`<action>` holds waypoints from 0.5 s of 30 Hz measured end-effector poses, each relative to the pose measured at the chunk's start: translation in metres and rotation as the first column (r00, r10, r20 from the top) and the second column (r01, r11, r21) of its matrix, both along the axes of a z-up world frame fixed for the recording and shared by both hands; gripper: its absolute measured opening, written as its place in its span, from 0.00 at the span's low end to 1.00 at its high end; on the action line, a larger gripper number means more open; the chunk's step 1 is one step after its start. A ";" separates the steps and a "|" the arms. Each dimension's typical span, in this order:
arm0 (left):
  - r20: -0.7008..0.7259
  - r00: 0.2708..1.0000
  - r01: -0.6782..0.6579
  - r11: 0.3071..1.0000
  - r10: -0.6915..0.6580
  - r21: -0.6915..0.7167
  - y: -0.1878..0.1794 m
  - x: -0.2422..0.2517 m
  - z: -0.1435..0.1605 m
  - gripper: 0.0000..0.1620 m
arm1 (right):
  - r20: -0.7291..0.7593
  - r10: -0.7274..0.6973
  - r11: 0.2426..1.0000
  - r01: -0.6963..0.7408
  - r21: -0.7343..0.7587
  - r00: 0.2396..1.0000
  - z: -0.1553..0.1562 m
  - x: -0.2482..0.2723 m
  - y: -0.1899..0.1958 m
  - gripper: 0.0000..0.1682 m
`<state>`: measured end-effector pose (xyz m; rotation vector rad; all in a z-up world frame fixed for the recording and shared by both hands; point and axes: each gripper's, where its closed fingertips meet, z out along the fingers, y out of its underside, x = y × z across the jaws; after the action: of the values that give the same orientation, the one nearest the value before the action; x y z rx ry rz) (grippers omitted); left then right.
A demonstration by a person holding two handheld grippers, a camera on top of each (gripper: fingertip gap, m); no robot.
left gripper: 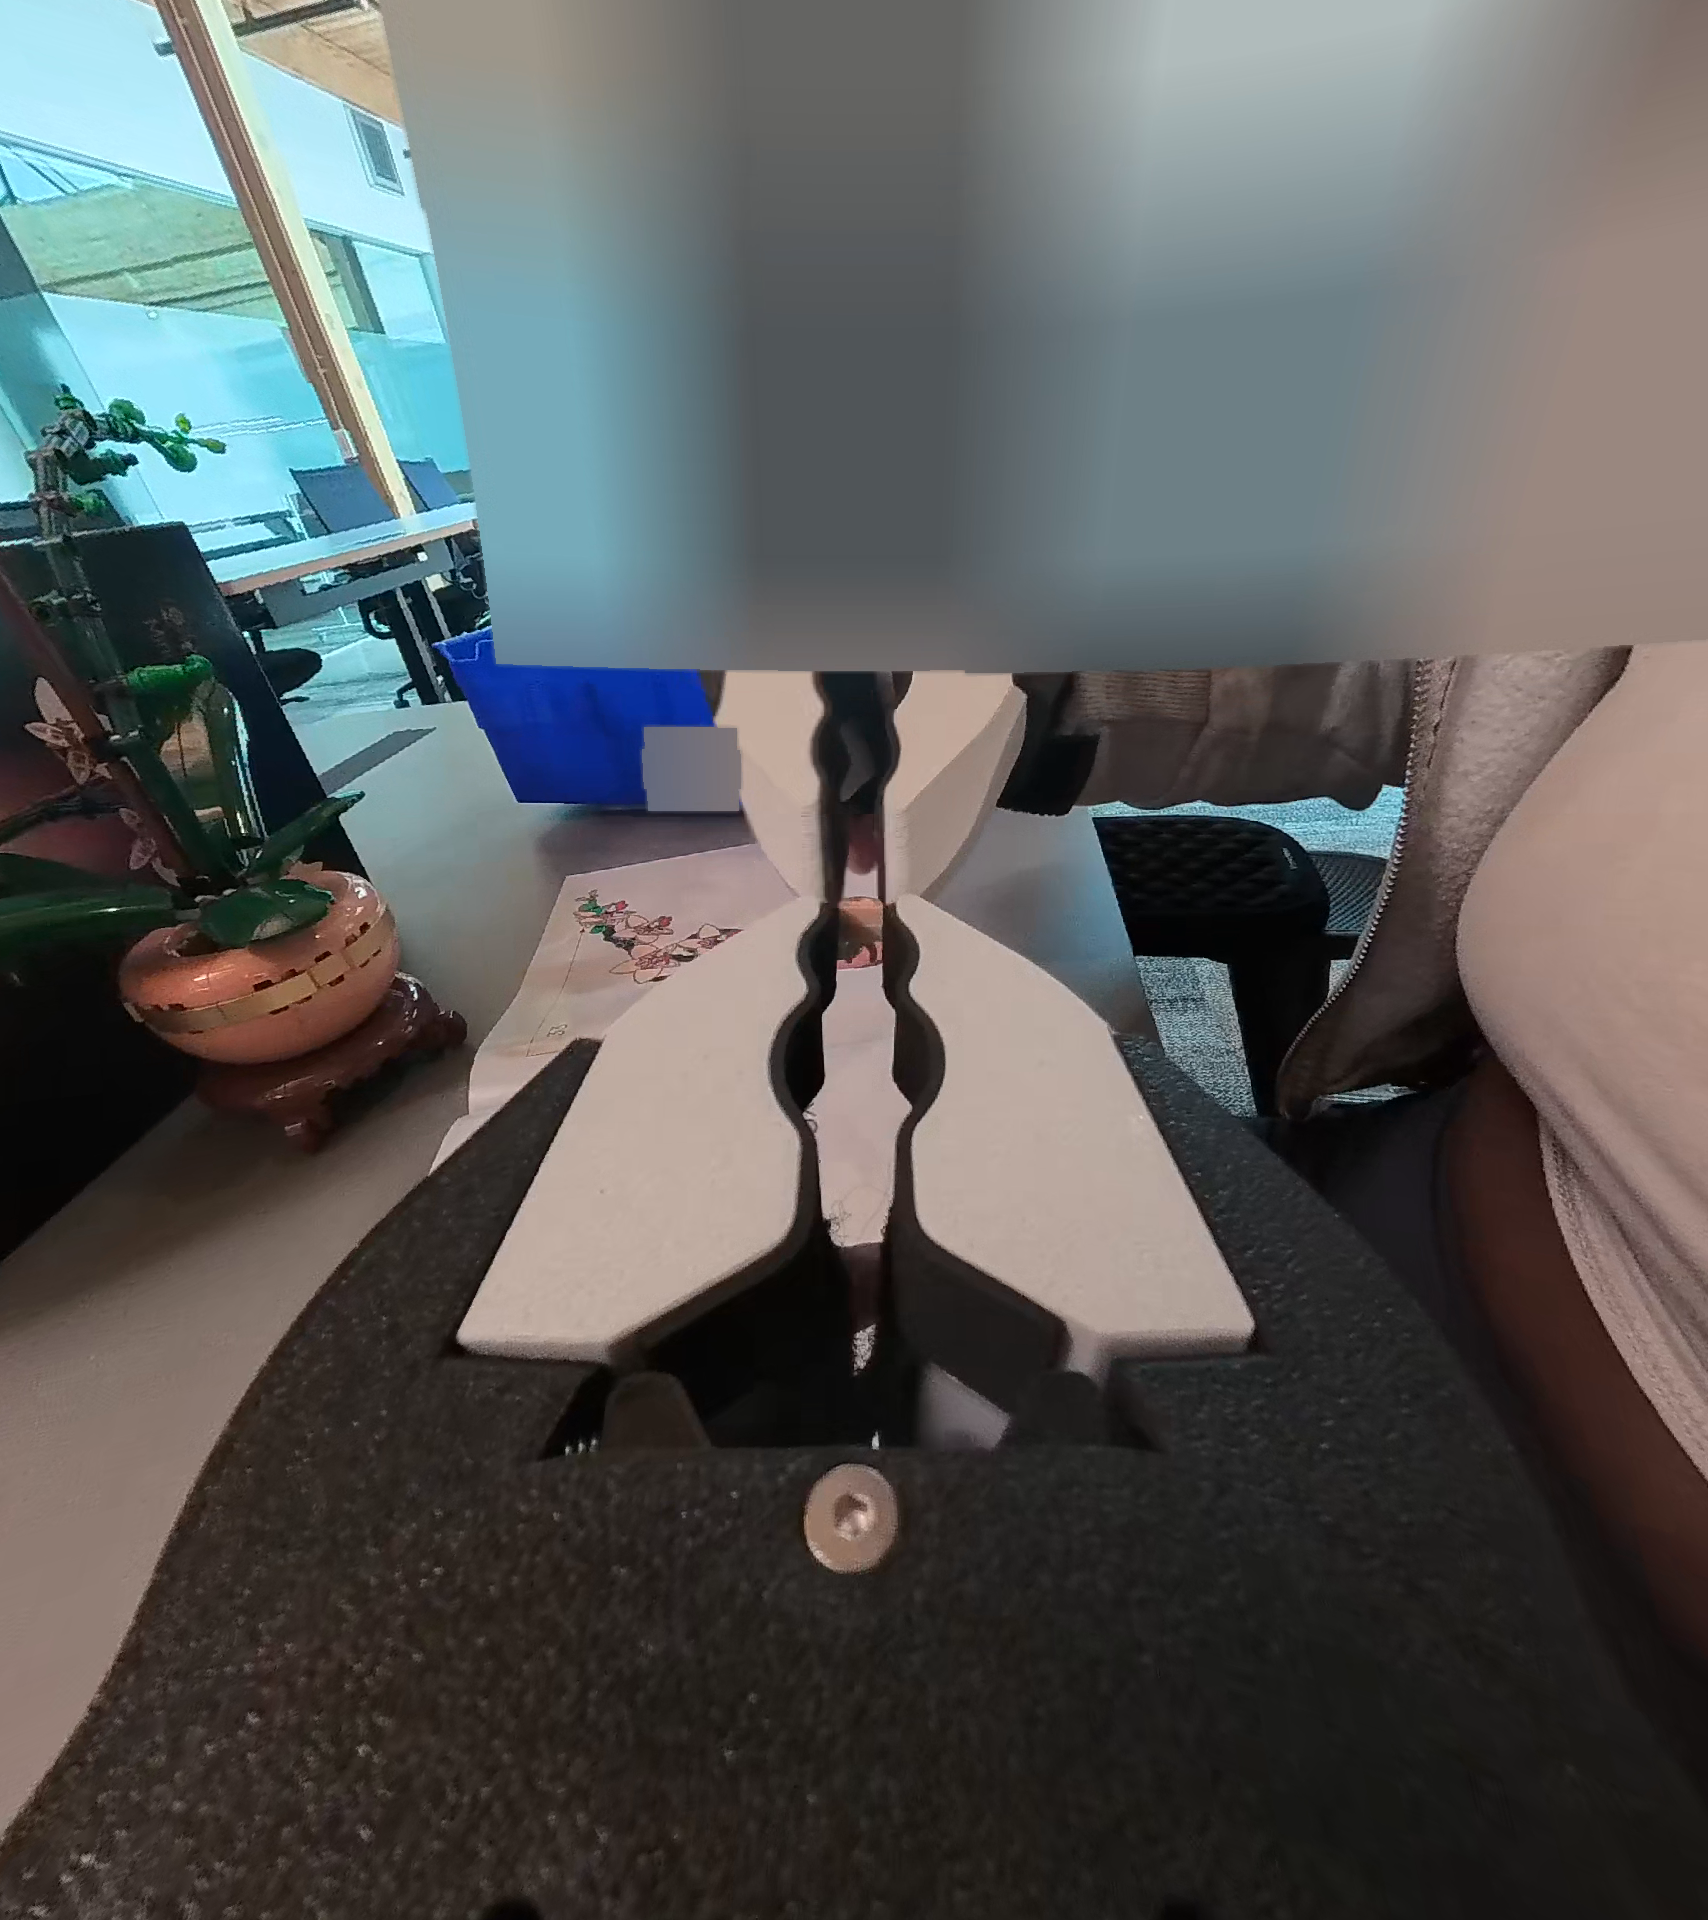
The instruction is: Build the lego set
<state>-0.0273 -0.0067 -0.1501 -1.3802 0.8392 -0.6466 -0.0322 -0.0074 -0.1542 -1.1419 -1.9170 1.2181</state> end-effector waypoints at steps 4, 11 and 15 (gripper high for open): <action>-0.006 1.000 0.003 1.000 -0.003 -0.007 0.001 0.000 -0.002 0.05 | 0.001 -0.001 1.000 0.001 -0.016 1.000 -0.002 0.001 0.000 0.04; -0.245 0.960 -0.141 0.990 0.137 0.000 0.006 -0.045 -0.008 0.24 | -0.053 -0.131 0.980 0.121 -0.159 0.990 -0.004 0.012 0.025 0.04; -0.475 0.861 -0.249 0.965 0.180 -0.086 0.015 -0.077 -0.046 0.25 | -0.095 -0.234 0.945 0.203 -0.257 0.968 -0.007 0.023 0.041 0.03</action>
<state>-0.1038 0.0083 -0.1965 -1.7715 1.0075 -0.1995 -0.0089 0.0337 -0.1615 -1.3327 -1.5312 1.3930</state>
